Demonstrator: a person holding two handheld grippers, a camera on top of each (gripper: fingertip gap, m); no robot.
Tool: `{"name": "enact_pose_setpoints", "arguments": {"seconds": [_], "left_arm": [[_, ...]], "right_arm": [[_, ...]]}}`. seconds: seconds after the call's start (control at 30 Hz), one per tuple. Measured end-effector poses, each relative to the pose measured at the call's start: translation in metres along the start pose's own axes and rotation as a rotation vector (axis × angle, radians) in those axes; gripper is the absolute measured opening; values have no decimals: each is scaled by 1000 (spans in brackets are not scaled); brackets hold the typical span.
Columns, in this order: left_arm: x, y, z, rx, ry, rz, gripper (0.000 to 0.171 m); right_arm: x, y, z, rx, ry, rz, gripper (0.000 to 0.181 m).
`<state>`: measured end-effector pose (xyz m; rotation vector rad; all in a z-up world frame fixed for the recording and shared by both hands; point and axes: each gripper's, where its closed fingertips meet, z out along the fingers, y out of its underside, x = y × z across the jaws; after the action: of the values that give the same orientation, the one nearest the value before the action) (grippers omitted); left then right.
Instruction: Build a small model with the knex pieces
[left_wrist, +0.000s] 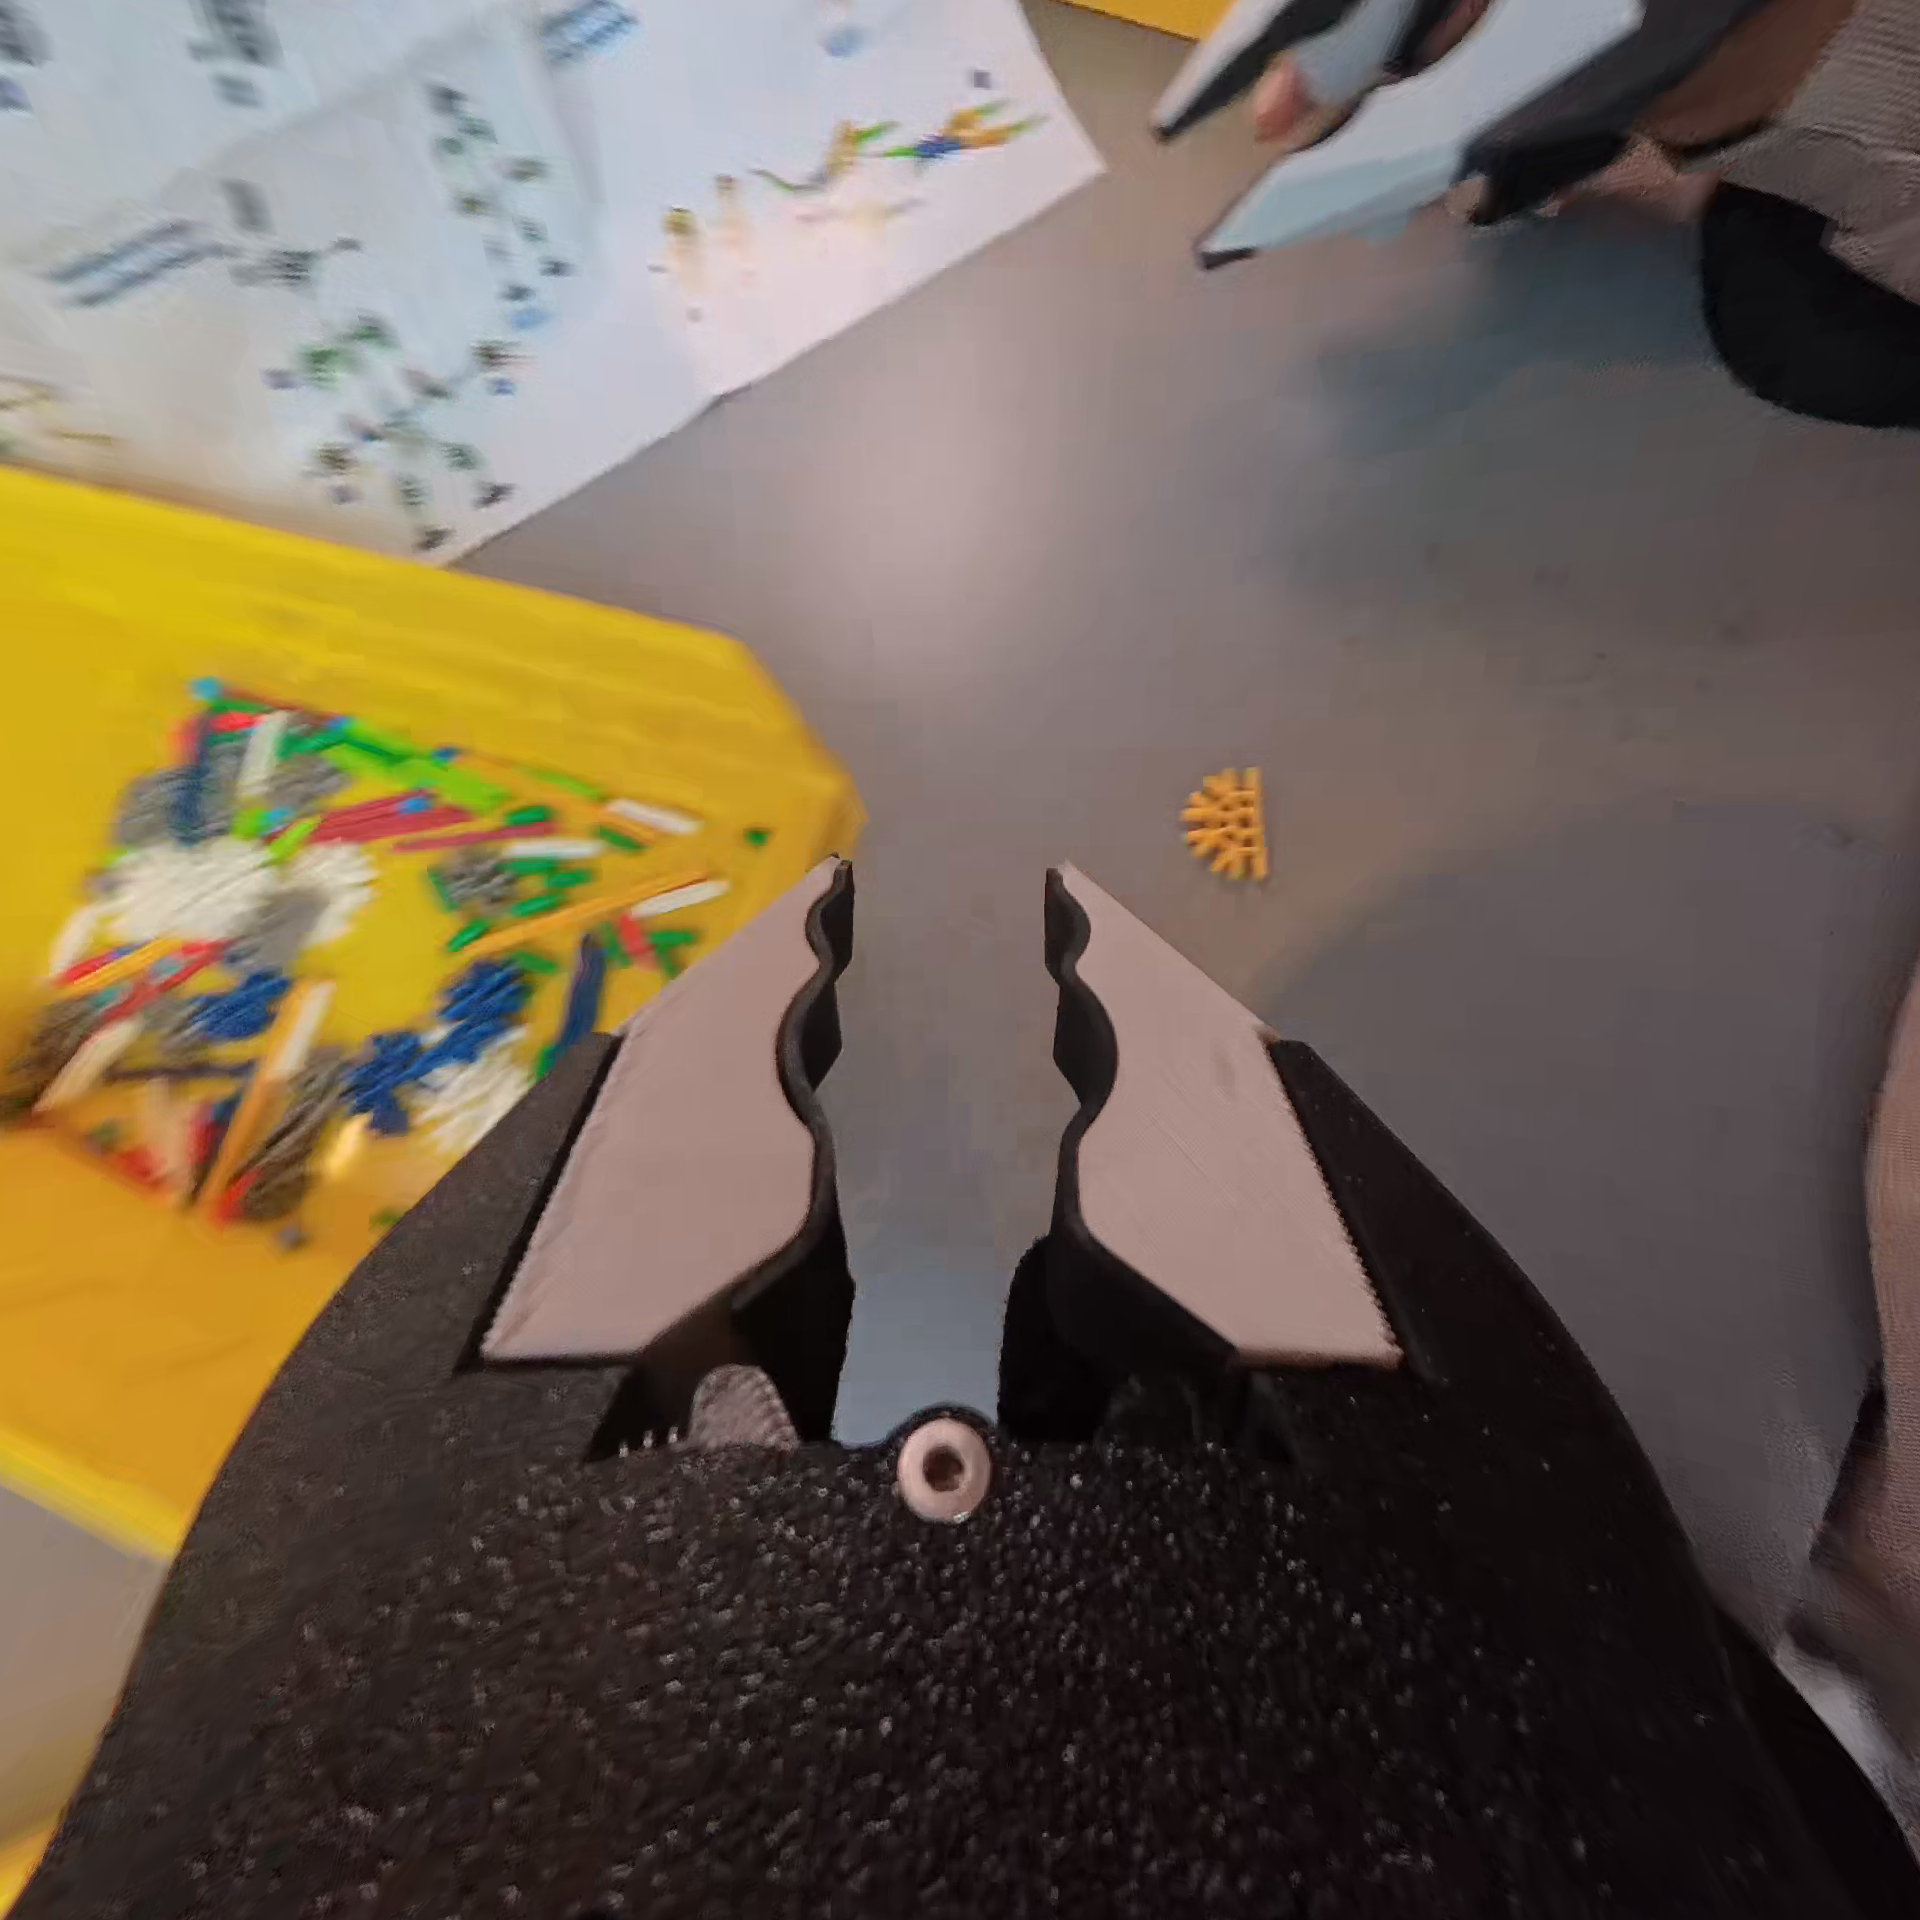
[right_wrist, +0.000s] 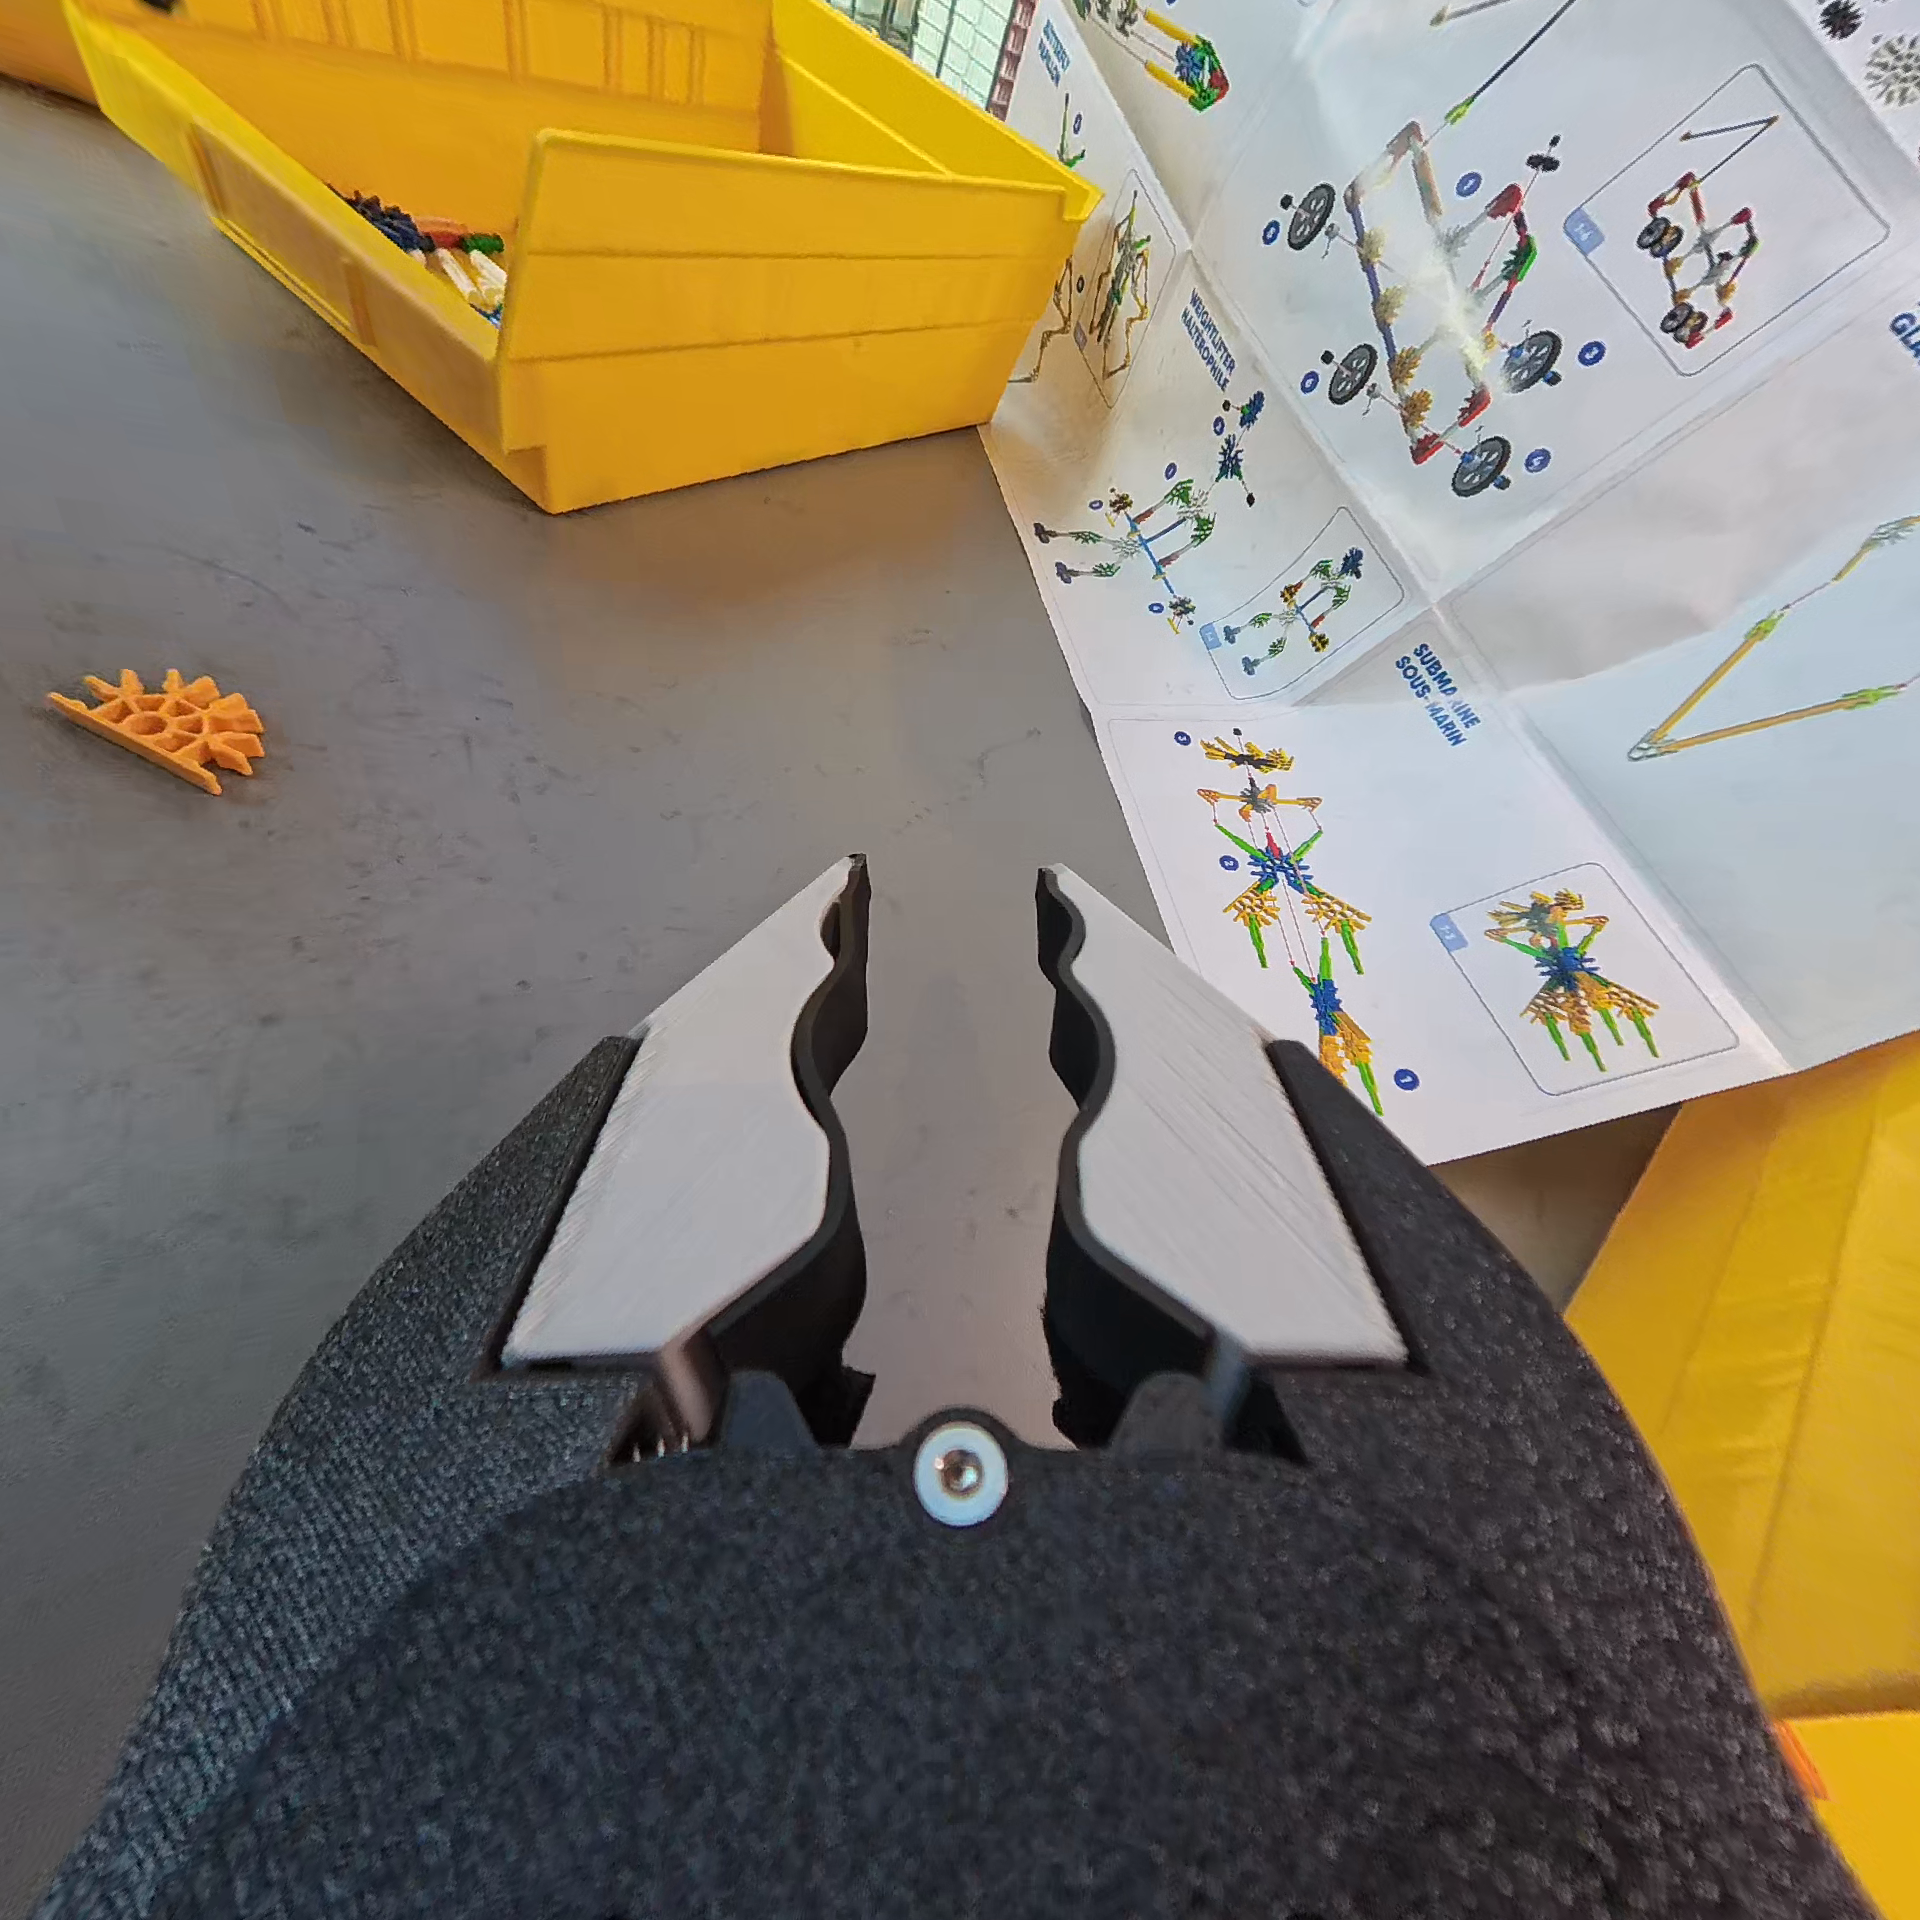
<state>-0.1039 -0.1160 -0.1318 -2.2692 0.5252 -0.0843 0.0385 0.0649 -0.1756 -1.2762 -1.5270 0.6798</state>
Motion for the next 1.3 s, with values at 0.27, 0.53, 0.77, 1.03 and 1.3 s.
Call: {"name": "enact_pose_setpoints", "arguments": {"seconds": [0.27,0.53,0.77,1.03,1.3], "left_arm": [[-163,166,-185,-485,-480,-357,29],[-183,287,-183,-908,-356,-355,27],[-202,302,-168,-865,-261,-391,34],[-155,245,-115,-579,-24,-220,42],[-165,269,-111,-664,-8,-186,20]], "right_arm": [[-34,-40,-18,188,-240,49,31],[-57,-26,-12,133,-308,-28,34],[-49,-25,-9,127,-280,2,33],[-45,-21,-4,100,-249,15,33],[-48,-13,5,35,-232,-15,32]]}}
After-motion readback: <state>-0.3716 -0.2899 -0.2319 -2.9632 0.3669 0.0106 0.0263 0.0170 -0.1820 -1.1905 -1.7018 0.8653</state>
